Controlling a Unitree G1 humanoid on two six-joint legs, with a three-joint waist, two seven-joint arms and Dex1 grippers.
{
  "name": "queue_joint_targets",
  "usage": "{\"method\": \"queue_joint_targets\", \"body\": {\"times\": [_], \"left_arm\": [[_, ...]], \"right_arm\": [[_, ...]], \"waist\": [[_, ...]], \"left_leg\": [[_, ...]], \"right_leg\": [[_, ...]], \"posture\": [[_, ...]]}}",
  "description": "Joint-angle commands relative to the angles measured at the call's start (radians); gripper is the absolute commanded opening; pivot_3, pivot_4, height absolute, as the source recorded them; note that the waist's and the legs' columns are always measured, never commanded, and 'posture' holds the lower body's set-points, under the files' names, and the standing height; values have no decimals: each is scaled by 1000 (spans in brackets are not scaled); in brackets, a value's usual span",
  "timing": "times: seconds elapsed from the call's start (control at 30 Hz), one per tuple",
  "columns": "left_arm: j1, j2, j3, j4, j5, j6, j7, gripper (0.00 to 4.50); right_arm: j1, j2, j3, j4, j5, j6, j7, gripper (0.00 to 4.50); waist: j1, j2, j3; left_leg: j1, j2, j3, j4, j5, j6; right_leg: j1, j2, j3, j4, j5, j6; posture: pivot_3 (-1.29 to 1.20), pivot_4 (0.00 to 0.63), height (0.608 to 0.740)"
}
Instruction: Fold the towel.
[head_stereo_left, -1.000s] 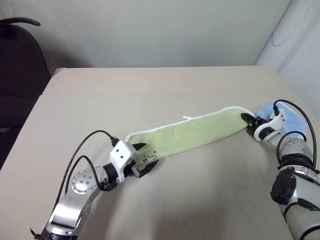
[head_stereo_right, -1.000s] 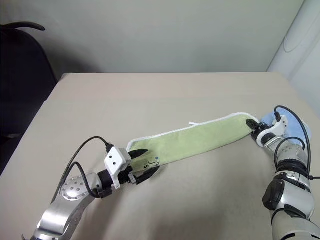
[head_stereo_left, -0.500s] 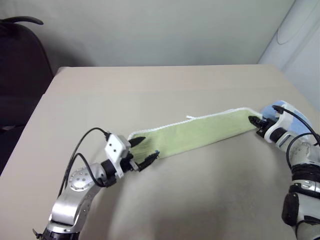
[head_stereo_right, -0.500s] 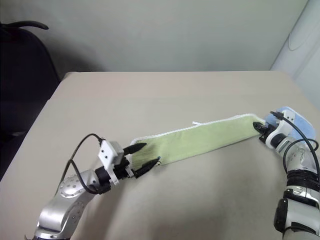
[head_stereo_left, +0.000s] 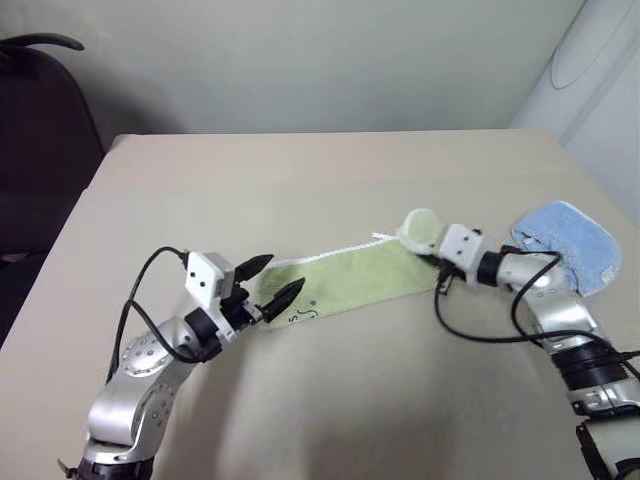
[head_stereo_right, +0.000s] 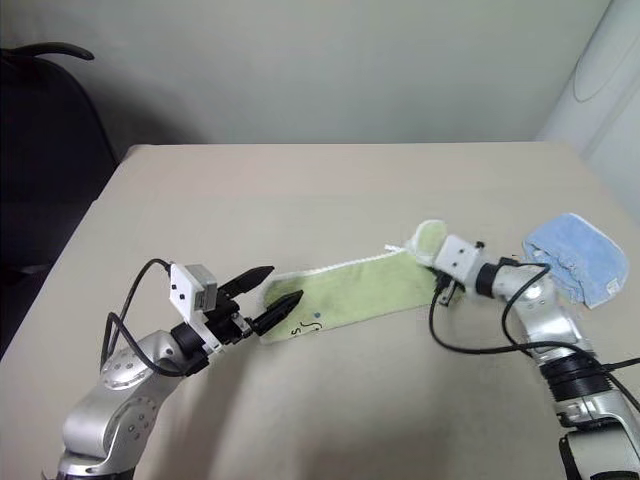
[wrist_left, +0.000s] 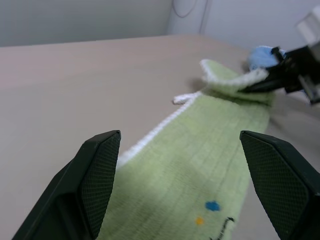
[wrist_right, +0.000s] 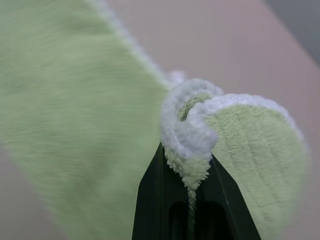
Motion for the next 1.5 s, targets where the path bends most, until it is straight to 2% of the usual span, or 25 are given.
{"method": "queue_joint_targets", "body": {"times": [0.03,0.17,0.27,0.4,0.57,0.67,0.77,0.9,0.93,1.07,1.17,1.23,1.3,1.5], "left_arm": [[20,-8,-4,-58,2,-10,17,4165],[39,-10,-3,-72,-3,-8,32,4165],[55,-8,9,-76,-10,-4,37,4165],[70,-18,32,-75,-30,5,60,4165],[70,-61,98,-77,-114,49,135,4165],[63,-81,123,-76,-153,80,182,4165],[55,-91,139,-76,-188,108,218,4165],[48,-119,167,-90,-274,154,283,4165],[52,-124,172,-102,-297,168,302,4165],[102,-115,205,-162,-387,220,366,4165],[170,-108,242,-210,-486,259,431,4165],[233,-97,254,-241,-550,290,476,4165],[311,-86,254,-278,-617,318,521,4498],[439,-54,238,-324,-872,321,696,4498]], "right_arm": [[0,22,15,-9,-18,-20,20,19],[27,32,3,-14,17,-3,63,970],[50,28,-43,-41,65,22,77,2007],[84,25,-169,-138,242,137,109,3395],[109,-10,-316,-216,460,328,160,3395],[79,7,-359,-193,527,404,141,2746],[25,53,-375,-134,575,461,125,1721],[-48,124,-312,77,473,386,105,220],[-66,148,-287,156,435,349,100,33],[-113,216,-213,416,303,190,92,33],[-133,247,-207,506,274,117,102,33],[-140,265,-209,522,270,87,111,33],[-145,279,-220,512,281,72,122,0],[-154,311,-243,470,303,57,129,0]], "waist": [[0,0,0],[2,0,0],[3,-1,0],[3,-1,0],[5,-1,0],[5,-1,0],[3,-1,0],[5,-2,-1],[5,-2,-1],[5,-2,-1],[0,-1,-1],[-2,-2,-2],[-3,-2,-2],[-3,-2,-2]], "left_leg": [[0,0,0,0,0,0],[0,0,0,0,0,-1],[0,0,0,0,2,-4],[0,0,1,0,5,-8],[0,0,1,-1,7,-12],[0,0,2,-1,7,-12],[1,0,2,-1,7,-12],[1,0,2,0,7,-12],[1,0,1,0,7,-12],[1,0,1,-1,7,-12],[2,0,2,-1,7,-12],[5,0,1,-1,6,-11],[8,0,2,-2,4,-9],[8,0,2,-3,4,-9]], "right_leg": [[0,0,0,0,0,0],[0,0,0,0,0,0],[0,0,0,0,0,0],[0,0,0,-1,0,0],[1,1,0,-2,0,0],[2,1,1,-2,0,1],[1,1,1,-1,-1,1],[1,1,1,-1,-1,1],[1,1,1,0,-1,1],[1,1,0,0,0,1],[1,0,1,1,0,0],[4,1,0,0,0,0],[6,1,0,0,0,0],[6,1,0,-1,-1,-1]], "posture": [[0,150,740],[0,150,740],[0,150,740],[0,150,740],[0,150,740],[0,150,740],[0,150,740],[0,150,740],[0,150,740],[0,150,740],[0,150,740],[0,150,740],[0,150,740],[0,150,740]]}}
